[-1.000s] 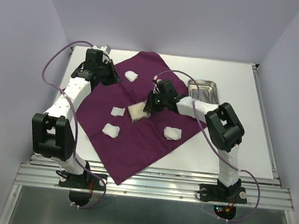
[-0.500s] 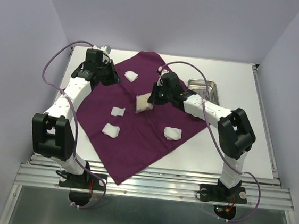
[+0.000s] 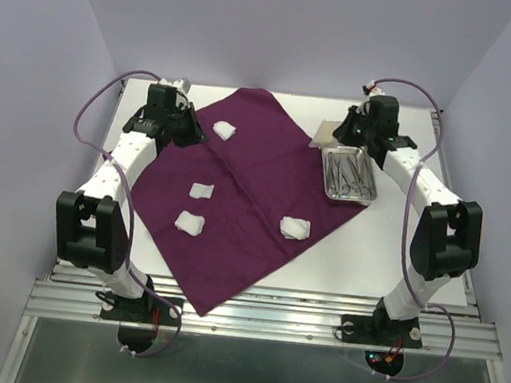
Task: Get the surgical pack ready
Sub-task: Place the medical item in the container.
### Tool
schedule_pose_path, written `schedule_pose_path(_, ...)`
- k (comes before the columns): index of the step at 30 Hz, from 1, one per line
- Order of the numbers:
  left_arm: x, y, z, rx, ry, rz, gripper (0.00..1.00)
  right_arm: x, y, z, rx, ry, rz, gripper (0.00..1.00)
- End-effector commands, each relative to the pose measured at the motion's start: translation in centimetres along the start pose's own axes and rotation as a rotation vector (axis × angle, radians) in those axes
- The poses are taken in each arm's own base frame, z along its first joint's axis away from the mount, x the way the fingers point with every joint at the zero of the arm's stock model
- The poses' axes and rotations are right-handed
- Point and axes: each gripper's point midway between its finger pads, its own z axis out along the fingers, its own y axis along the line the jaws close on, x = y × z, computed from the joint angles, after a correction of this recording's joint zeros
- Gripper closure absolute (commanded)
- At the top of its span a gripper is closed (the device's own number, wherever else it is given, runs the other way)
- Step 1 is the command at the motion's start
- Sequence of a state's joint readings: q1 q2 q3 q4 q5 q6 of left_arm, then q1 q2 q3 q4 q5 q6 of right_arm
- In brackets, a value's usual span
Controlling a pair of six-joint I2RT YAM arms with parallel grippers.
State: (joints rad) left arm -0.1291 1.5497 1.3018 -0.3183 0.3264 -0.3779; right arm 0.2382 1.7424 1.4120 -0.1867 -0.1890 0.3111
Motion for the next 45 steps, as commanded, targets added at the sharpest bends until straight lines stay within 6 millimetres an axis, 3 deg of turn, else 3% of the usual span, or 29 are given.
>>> schedule_pose_path(1,0.2,-0.2,0.2,0.019,0.004,0.024,1.0,-0.4,-2.5,-0.7,0.014,0.038,-0.046,0.99)
schedule_pose_path(2,0.3,-0.2,0.2,0.021,0.005,0.025,1.0,-0.6,-4.1,-0.6,0.033,0.046,-0.042,0.99)
schedule_pose_path(7,0.3,-0.3,0.2,0.026,0.006,0.027,1.0,-0.9,-7.5,0.4,0.066,0.078,-0.06,0.99)
schedule_pose_path(16,0.6,-0.2,0.0,0.025,0.007,0.025,1.0,-1.9,-9.8,2.8,0.092,0.101,-0.073,0.99)
schedule_pose_path(26,0.8,-0.1,-0.1,0.022,0.009,0.023,1.0,1.0,-10.8,5.1,0.025,0.233,-0.091,0.99)
schedule_pose_path(32,0.9,-0.1,-0.2,0.022,0.007,0.02,1.0,2.2,-11.2,4.6,0.017,0.274,-0.086,0.99)
schedule_pose_path(40,0.7,-0.4,-0.2,0.033,0.008,0.018,1.0,3.5,-13.7,4.7,0.099,0.328,-0.118,0.99)
schedule_pose_path(45,0.8,-0.3,-0.2,0.031,0.012,0.017,1.0,4.9,-13.5,4.3,0.073,0.383,-0.123,0.99)
